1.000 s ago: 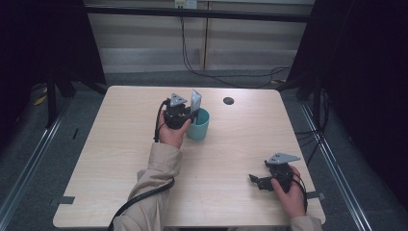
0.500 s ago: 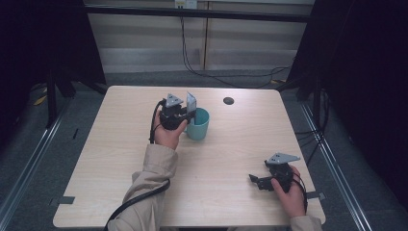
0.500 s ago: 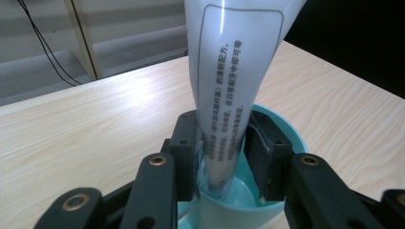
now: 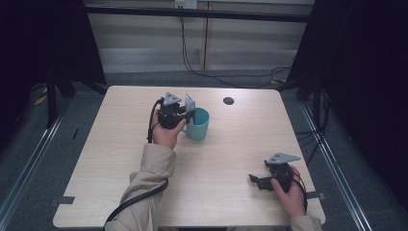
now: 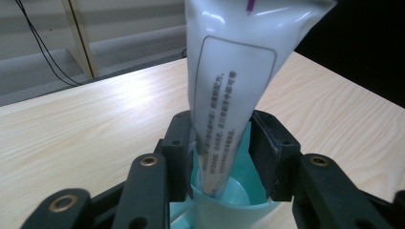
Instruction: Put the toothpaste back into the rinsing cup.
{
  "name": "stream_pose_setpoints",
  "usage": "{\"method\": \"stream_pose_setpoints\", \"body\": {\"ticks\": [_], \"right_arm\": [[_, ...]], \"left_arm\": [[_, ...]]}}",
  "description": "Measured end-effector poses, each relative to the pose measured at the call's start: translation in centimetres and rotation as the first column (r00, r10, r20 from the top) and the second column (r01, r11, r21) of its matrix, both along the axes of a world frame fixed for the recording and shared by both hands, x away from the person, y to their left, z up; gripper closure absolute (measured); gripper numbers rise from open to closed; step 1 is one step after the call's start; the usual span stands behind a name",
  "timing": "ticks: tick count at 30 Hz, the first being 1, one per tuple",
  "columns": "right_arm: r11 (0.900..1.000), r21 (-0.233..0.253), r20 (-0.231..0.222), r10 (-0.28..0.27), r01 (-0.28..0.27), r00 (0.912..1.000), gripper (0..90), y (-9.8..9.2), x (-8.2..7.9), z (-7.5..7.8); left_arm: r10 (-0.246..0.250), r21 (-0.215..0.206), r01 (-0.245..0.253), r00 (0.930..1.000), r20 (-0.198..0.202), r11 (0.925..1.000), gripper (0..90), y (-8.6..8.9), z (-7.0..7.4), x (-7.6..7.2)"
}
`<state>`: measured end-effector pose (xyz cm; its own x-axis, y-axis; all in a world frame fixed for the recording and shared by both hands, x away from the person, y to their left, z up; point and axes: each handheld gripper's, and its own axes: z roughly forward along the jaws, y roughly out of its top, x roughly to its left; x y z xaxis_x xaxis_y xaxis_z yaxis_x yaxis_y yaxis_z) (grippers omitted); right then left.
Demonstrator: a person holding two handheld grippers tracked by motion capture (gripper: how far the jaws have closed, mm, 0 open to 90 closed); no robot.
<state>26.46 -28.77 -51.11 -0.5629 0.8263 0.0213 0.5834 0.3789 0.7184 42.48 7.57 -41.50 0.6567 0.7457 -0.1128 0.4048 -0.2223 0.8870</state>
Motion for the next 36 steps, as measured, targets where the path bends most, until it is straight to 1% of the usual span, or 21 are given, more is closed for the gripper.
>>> {"method": "stream_pose_setpoints", "body": {"ticks": [1, 6, 7, 8, 11, 14, 20, 24, 26, 30, 32, 36], "right_arm": [[1.000, 0.000, 0.000, 0.000, 0.000, 1.0000, 11.6, 0.0, 0.0, 0.0], [1.000, 0.000, -0.001, -0.001, 0.001, 1.0000, 11.6, 0.0, 0.0, 0.0], [1.000, 0.000, 0.000, 0.000, 0.000, 1.0000, 11.6, 0.0, 0.0, 0.0], [1.000, 0.000, 0.000, 0.000, 0.000, 1.0000, 11.6, 0.0, 0.0, 0.0], [1.000, 0.000, 0.000, 0.000, 0.000, 1.0000, 11.6, 0.0, 0.0, 0.0], [1.000, 0.000, 0.000, 0.000, 0.000, 1.0000, 11.6, 0.0, 0.0, 0.0], [1.000, 0.000, -0.001, 0.000, 0.000, 1.0000, 11.6, 0.0, 0.0, 0.0], [1.000, 0.001, -0.002, -0.001, 0.001, 1.0000, 11.6, 0.0, 0.0, 0.0], [1.000, 0.005, -0.004, 0.001, -0.001, 1.0000, 11.6, 0.0, 0.0, 0.0], [1.000, 0.005, -0.001, 0.004, -0.004, 1.0000, 11.6, 0.0, 0.1, 0.0], [1.000, 0.004, -0.003, 0.005, -0.005, 1.0000, 11.6, 0.0, 0.1, 0.0], [1.000, 0.003, 0.002, 0.010, -0.010, 0.9999, 11.6, 0.0, 0.1, 0.0]], "left_arm": [[-0.001, 0.002, 0.001, 1.0000, -0.006, 1.0000, 59.9, 0.0, 0.1, 0.0], [-0.002, 0.001, 0.002, 1.0000, -0.008, 1.0000, 55.9, 0.0, 0.2, -0.1], [-0.002, 0.007, 0.003, 1.0000, -0.009, 1.0000, 52.0, 0.1, 0.4, -0.2], [-0.002, 0.007, 0.003, 1.0000, -0.009, 1.0000, 51.3, 0.1, 0.4, -0.2], [-0.003, -0.001, 0.003, 0.9998, -0.021, 1.0000, 46.7, 0.4, 0.6, -0.4], [0.000, -0.006, 0.000, 0.9998, -0.022, 1.0000, 42.5, 0.6, 0.8, -0.5], [-0.004, -0.017, 0.003, 0.9995, -0.030, 0.9998, 35.7, 1.1, 0.8, -0.8], [-0.011, -0.028, 0.010, 0.9994, -0.033, 0.9996, 34.3, 1.3, 0.9, -1.0], [-0.022, -0.031, 0.021, 0.9992, -0.034, 0.9993, 33.2, 1.3, 0.9, -1.1], [-0.022, -0.042, 0.020, 0.9988, -0.045, 0.9989, 29.5, 1.3, 0.9, -1.2], [-0.022, -0.038, 0.020, 0.9986, -0.047, 0.9991, 27.2, 1.4, 0.9, -1.2], [-0.024, -0.036, 0.022, 0.9984, -0.051, 0.9991, 25.4, 1.5, 0.8, -1.4]]}}
